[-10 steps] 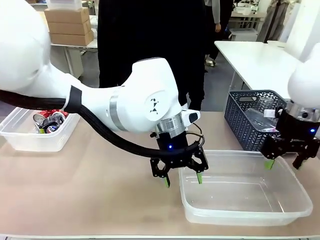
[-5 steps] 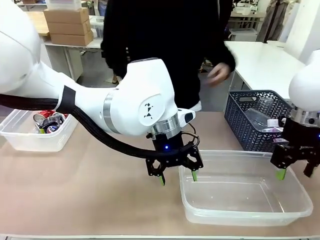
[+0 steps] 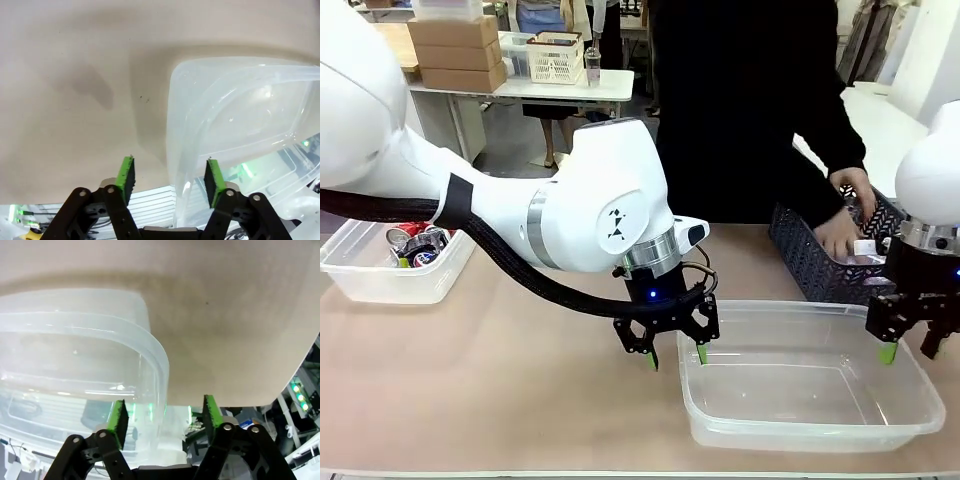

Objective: Sort the waste into each basket.
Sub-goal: Pick up the Organizing box on the right side of the table and lift it.

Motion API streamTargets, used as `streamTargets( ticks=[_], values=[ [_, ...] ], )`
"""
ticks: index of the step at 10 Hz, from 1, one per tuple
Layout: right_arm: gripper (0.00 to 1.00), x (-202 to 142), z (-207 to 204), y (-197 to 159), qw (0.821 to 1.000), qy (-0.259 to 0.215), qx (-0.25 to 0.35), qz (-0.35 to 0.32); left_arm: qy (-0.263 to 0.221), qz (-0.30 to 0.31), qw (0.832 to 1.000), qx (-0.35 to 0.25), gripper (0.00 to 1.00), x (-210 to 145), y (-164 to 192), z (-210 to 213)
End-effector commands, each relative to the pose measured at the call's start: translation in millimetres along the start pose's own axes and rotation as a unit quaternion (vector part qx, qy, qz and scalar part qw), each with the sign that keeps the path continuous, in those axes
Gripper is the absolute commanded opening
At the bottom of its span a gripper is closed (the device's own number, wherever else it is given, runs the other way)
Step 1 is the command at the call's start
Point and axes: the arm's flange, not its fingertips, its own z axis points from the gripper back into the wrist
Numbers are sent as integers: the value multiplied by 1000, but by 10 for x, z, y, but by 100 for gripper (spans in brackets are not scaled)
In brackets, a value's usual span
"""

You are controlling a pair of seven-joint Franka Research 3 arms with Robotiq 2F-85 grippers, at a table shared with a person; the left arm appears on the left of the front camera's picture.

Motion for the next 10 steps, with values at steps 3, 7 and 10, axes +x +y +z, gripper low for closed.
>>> streamTargets(
  ticks=[3,7,10],
  values=[
    [17,-424,-617,-47,1000,1,1,15,-24,14,1000,11,0,-5,-9,30],
    [0,-433,-612,-47,1000,2,5,12,-27,13,1000,9,0,20,-2,45],
    [0,-466,-536,-42,1000,7,13,-1,-28,15,999,13,0,-3,21,59]
  ],
)
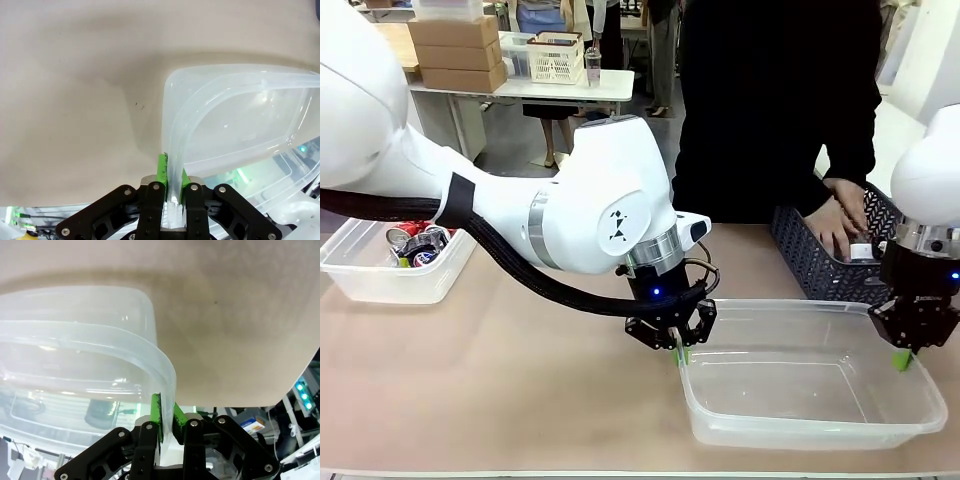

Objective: Sort the waste into each basket.
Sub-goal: Pick up the Organizing box on the right side of the table and lift it.

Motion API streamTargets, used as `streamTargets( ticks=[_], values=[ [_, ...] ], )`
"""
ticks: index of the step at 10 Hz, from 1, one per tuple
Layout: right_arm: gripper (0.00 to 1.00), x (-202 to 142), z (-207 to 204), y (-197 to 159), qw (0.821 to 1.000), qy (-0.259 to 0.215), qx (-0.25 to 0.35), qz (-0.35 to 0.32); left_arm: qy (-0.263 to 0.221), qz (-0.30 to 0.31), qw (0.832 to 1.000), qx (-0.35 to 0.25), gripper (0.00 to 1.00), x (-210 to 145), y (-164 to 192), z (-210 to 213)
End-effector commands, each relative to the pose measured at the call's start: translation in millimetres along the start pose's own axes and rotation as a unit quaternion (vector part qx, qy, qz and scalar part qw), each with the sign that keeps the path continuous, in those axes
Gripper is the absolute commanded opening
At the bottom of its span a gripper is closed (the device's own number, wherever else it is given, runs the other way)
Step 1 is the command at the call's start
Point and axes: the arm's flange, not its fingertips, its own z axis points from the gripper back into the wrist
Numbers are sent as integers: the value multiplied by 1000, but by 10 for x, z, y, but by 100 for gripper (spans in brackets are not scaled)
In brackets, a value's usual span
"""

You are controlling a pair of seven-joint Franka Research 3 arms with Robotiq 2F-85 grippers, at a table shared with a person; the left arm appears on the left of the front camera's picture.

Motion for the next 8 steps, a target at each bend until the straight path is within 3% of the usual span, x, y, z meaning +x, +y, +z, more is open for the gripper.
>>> streamTargets(
  ticks=[1,3,5,8],
  values=[
    [0,-502,-409,-68,1000,2,4,-6,-11,9,1000,19,0,-27,85,76],
    [0,-548,-80,6,999,32,14,-20,-3,-13,1000,12,0,-81,315,444],
    [0,-603,411,229,998,38,39,-32,0,-19,1000,-21,0,-159,778,1052],
    [0,-537,1047,576,997,53,46,-30,-28,24,999,-39,0,-253,1217,1540]
  ],
)
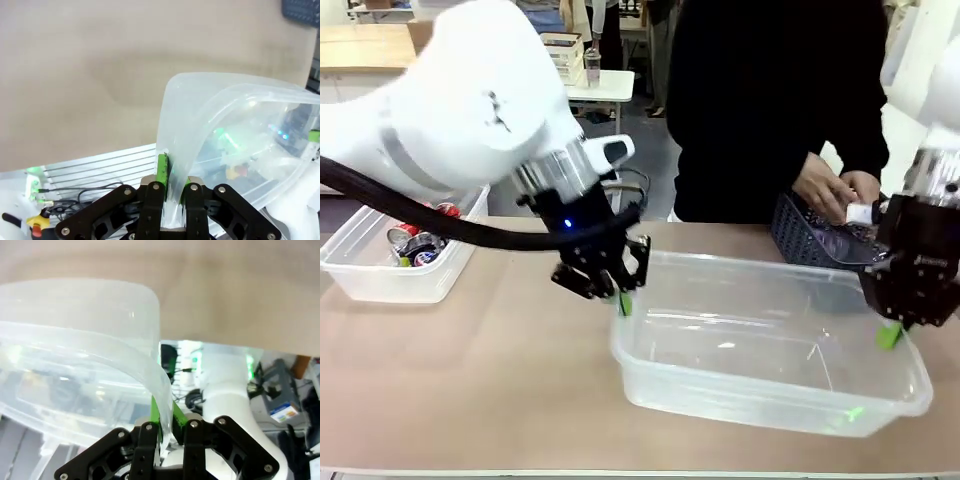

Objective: Sort the waste into each basket.
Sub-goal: Pick up the Organizing box on the right side of the table and lift it.

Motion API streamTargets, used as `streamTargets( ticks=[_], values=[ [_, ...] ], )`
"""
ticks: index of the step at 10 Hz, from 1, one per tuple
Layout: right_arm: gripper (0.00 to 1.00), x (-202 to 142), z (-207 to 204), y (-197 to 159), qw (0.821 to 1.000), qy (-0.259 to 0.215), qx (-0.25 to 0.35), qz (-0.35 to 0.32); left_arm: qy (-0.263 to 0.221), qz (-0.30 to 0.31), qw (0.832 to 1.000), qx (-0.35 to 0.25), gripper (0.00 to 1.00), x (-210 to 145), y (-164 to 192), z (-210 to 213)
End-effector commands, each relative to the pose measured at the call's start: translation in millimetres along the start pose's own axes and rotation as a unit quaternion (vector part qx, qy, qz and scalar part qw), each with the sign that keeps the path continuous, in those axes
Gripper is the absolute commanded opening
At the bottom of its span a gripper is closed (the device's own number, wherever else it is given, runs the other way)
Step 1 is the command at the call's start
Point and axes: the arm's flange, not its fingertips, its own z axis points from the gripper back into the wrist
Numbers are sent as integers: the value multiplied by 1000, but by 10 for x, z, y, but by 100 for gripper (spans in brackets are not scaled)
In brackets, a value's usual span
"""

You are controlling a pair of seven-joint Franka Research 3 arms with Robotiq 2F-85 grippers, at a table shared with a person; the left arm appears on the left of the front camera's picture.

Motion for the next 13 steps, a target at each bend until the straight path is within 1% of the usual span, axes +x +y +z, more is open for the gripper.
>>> streamTargets(
  ticks=[1,3,4,5,6,7,10,11,12,13],
  values=[
    [0,144,326,18,998,47,-42,-9,-32,13,999,9,0,24,544,321],
    [0,351,552,395,997,61,-52,-7,-50,31,998,9,0,-38,675,477],
    [0,450,594,544,996,66,-58,-7,-66,42,997,-2,0,-88,729,577],
    [0,520,583,633,996,64,-59,-8,-86,59,994,-16,0,-106,807,705],
    [0,530,531,635,997,50,-53,-6,-84,83,992,-50,0,2,903,758],
    [0,504,494,780,999,40,-24,8,-55,38,998,-14,0,-98,481,550],
    [0,504,494,780,999,40,-24,8,-55,38,998,-14,0,-98,481,550],
    [6,551,519,857,999,38,-24,11,-50,39,998,-12,6,-132,483,495],
    [6,640,494,967,1000,25,-11,-8,-81,52,995,12,6,-33,577,644],
    [6,754,471,1059,1000,30,-1,-9,-111,79,990,26,6,-16,766,864]
  ],
)
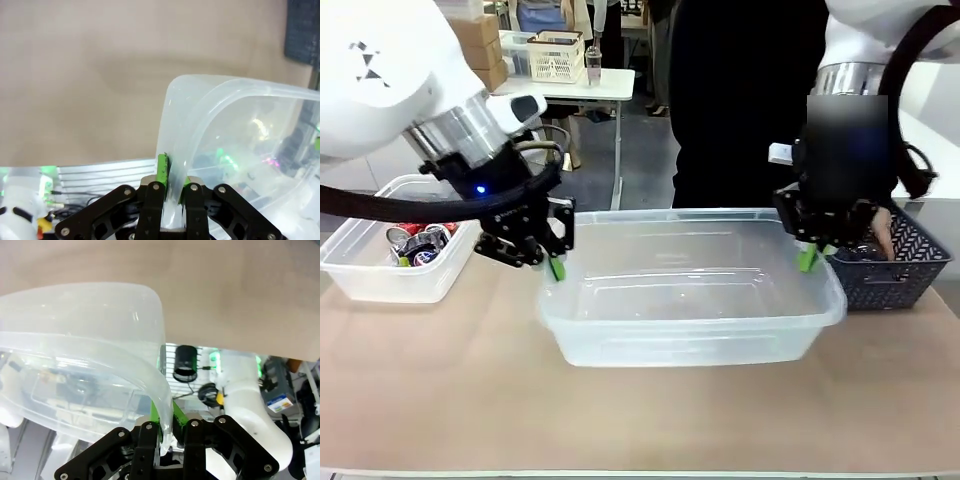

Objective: Sort the waste into each basket.
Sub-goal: Pick up the Organizing box on the right side of the table and lift it.

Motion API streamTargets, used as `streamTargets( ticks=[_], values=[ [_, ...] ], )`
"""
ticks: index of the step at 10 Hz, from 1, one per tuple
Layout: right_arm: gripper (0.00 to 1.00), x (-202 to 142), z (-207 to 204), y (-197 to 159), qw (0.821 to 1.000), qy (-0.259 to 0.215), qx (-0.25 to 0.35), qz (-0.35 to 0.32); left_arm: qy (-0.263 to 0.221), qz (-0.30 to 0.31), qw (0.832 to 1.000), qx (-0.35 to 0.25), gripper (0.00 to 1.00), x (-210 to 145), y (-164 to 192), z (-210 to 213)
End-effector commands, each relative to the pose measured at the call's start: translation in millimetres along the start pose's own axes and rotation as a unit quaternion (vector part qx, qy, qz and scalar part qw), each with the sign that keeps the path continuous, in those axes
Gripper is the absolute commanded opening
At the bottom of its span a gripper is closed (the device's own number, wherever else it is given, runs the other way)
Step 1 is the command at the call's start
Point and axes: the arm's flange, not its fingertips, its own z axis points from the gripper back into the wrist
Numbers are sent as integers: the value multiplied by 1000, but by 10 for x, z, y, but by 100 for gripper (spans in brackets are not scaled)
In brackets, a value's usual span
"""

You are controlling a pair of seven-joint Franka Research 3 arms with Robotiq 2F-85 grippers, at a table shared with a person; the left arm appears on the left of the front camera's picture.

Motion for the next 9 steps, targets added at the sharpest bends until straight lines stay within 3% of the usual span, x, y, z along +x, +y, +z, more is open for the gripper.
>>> streamTargets(
  ticks=[1,5,7,8,9],
  values=[
    [6,228,-14,198,999,6,18,-27,-60,49,996,39,6,160,384,416],
    [6,641,37,626,997,21,43,-63,-50,56,997,18,6,465,833,380],
    [6,831,-4,611,997,40,12,-69,-40,46,998,26,6,364,684,379],
    [6,669,-54,720,998,14,49,-42,-40,46,998,26,6,364,684,379],
    [6,669,-54,720,998,14,49,-42,-40,46,998,26,6,364,684,379]
  ],
)
